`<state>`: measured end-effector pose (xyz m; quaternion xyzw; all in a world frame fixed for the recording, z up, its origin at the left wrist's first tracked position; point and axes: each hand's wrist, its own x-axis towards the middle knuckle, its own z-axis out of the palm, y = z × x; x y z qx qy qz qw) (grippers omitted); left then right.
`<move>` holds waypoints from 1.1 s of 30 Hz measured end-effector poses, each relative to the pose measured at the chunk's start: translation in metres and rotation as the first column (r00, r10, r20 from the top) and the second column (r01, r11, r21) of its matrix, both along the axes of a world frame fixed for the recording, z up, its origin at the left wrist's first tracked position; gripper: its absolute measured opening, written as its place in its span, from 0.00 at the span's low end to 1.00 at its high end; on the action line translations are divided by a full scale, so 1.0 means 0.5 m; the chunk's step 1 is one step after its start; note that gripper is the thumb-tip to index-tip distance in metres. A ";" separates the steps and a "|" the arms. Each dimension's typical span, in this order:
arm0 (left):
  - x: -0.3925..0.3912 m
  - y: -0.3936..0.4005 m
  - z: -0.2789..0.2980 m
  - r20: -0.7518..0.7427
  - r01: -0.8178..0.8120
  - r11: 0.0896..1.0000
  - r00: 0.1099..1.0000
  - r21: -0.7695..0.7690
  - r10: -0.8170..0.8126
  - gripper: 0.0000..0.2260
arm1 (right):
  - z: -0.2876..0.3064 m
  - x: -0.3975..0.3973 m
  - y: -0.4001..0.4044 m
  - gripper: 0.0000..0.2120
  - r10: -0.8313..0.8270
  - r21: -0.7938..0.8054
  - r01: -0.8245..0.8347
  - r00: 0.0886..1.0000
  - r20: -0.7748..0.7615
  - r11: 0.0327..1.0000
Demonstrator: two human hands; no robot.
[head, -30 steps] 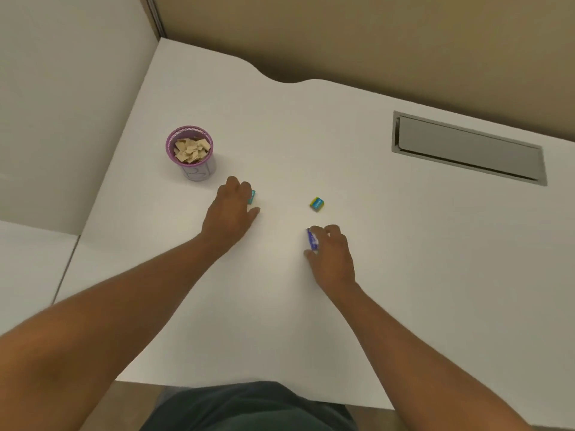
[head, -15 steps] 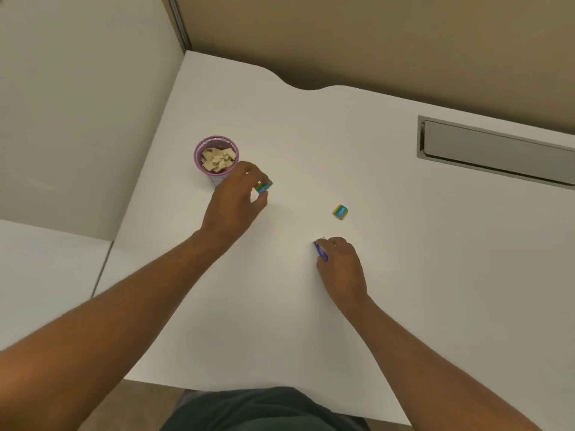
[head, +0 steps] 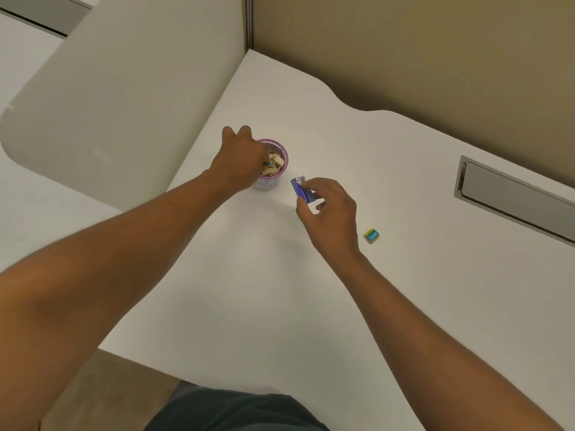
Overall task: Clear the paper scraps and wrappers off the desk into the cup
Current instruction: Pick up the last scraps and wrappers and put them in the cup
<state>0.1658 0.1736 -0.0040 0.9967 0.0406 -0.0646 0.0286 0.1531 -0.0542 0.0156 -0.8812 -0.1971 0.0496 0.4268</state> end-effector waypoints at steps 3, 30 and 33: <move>0.014 -0.003 0.003 -0.035 0.031 0.999 0.999 -0.019 -0.032 0.07 | 0.026 0.044 0.040 0.13 0.094 -0.081 -0.089 0.994 0.055 0.993; -0.304 -0.181 -0.165 0.003 -0.007 0.931 1.000 -0.366 0.009 0.17 | -0.026 0.107 0.114 0.11 0.122 -0.295 -0.071 0.980 0.157 0.953; -0.305 -0.170 -0.184 0.058 0.072 0.942 0.997 -0.327 -0.056 0.22 | -0.047 0.069 0.007 0.13 -0.166 -0.184 0.189 0.977 0.133 0.965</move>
